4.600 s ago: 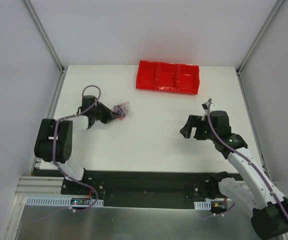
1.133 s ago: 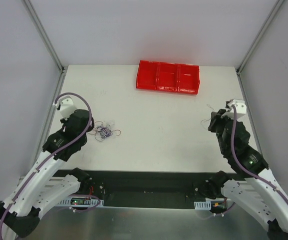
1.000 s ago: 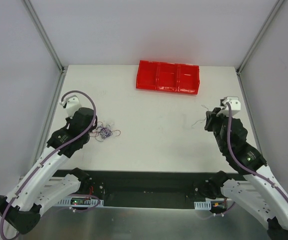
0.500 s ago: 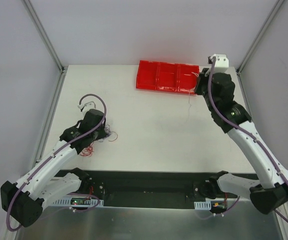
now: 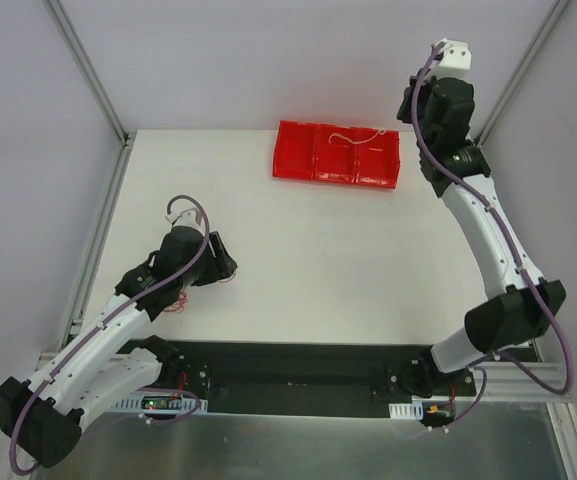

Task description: Untangle the cables

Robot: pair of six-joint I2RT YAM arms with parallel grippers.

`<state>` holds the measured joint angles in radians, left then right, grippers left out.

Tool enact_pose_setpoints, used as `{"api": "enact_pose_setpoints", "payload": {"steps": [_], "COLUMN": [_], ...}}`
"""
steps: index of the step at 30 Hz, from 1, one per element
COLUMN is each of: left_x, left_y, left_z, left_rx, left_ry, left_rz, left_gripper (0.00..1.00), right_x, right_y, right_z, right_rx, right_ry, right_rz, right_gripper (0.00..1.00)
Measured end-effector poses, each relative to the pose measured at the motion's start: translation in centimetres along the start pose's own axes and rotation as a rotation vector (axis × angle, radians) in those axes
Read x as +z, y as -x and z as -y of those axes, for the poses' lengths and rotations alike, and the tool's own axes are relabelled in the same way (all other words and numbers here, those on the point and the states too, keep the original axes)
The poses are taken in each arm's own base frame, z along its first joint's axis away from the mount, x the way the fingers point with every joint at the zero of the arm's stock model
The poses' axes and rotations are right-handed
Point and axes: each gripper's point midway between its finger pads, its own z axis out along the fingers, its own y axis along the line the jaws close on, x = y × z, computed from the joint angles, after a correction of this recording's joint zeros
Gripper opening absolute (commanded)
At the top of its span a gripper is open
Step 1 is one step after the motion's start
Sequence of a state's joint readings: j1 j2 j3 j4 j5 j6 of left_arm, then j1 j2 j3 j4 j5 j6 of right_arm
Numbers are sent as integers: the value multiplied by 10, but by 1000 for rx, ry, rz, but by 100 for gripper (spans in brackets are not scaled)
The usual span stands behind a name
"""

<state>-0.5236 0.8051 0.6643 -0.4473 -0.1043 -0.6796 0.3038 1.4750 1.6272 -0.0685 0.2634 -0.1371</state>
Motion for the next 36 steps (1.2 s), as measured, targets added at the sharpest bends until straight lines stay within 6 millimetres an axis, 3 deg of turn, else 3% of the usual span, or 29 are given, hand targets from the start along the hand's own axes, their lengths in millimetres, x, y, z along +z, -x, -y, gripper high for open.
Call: {"api": "enact_pose_setpoints", "payload": {"steps": [6, 10, 13, 21, 28, 36], "left_x": [-3, -8, -11, -9, -9, -11], "left_y": [-3, -2, -1, -2, -1, 0], "left_z": [8, 13, 15, 14, 15, 19], "left_rx": [12, 13, 14, 25, 33, 33], "left_ry": [-49, -78, -93, -92, -95, -110], "left_rz": [-22, -14, -5, -13, -11, -13], "left_gripper": [61, 70, 76, 80, 81, 81], "right_x": [64, 88, 92, 92, 101, 124], "right_y": [-24, -45, -43, -2, -9, -20], "right_z": [7, 11, 10, 16, 33, 29], "right_rx": [-25, -48, -56, -64, -74, -78], "right_ry": [-28, -40, -36, -33, -64, -45], "right_rz": [-34, -73, -71, 18, 3, -20], "right_gripper": [0, 0, 0, 0, 0, 0]}}
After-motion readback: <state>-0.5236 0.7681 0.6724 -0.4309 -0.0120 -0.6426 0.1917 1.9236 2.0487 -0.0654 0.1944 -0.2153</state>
